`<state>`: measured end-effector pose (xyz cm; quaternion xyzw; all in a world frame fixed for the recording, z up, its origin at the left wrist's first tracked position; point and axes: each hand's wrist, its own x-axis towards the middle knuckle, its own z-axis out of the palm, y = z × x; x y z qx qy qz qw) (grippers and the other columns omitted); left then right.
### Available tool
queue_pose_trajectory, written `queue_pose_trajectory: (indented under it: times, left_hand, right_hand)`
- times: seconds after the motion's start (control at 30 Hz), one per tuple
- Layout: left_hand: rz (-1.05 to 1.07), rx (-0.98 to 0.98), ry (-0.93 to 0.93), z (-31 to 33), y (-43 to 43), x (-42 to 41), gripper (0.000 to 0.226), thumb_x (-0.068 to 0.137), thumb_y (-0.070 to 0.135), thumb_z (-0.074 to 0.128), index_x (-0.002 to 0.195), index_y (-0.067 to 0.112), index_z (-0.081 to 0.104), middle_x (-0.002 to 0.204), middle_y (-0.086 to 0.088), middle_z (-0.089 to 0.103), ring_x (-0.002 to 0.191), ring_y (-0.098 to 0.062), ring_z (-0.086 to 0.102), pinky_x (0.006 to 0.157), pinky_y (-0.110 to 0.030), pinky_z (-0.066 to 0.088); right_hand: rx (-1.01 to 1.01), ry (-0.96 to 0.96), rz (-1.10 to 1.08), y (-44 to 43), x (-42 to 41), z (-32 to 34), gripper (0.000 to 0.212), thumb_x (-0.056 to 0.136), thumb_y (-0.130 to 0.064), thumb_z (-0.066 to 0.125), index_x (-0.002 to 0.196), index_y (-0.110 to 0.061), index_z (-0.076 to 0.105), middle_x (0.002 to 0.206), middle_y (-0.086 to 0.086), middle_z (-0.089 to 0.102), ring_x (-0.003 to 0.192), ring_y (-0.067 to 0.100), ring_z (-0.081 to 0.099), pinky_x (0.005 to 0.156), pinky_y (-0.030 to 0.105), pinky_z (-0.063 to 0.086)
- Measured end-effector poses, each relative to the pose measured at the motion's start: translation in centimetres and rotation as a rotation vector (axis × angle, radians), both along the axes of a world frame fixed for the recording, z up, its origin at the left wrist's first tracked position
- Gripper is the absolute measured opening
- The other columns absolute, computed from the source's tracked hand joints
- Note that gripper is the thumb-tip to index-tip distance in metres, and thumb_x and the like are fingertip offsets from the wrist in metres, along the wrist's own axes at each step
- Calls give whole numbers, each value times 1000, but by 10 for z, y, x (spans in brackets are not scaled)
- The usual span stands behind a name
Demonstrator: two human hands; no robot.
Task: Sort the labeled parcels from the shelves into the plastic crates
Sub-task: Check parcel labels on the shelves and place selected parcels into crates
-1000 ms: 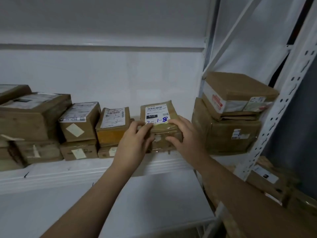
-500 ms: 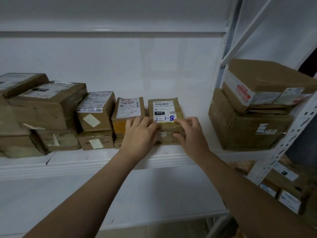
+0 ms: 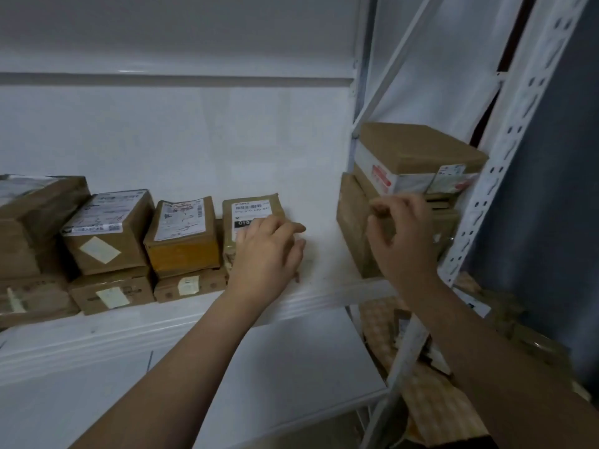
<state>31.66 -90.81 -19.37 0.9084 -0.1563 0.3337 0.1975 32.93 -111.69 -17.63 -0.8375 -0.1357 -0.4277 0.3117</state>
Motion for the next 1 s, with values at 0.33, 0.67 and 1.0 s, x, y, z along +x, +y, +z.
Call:
queue_pose_trajectory:
  times: [0.33, 0.67, 1.0]
  left_hand:
    - [-300, -140, 102, 43, -125, 41, 72, 94, 38, 54, 153, 26, 13, 143, -13, 43, 127, -28, 44, 104, -45, 40]
    - [-522, -738, 326, 68, -148, 46, 55, 97, 52, 38, 147, 37, 23, 139, 12, 48, 125, -8, 49, 107, -40, 41]
    - [-529, -918, 236, 67, -119, 26, 29, 100, 34, 43, 129, 31, 41, 121, 13, 56, 110, -2, 56, 84, -15, 50]
  right_hand:
    - [291, 290, -130, -99, 4, 43, 55, 92, -30, 56, 143, -25, 35, 139, 5, 33, 129, 22, 35, 107, 35, 33]
    - [742, 489, 165, -100, 28, 61, 75, 69, -70, 61, 126, -22, 50, 127, 3, 53, 103, 7, 61, 87, 28, 54]
    - [960, 419, 378, -78, 27, 53, 53, 70, -47, 73, 109, -40, 38, 132, 4, 48, 110, 24, 59, 93, 45, 50]
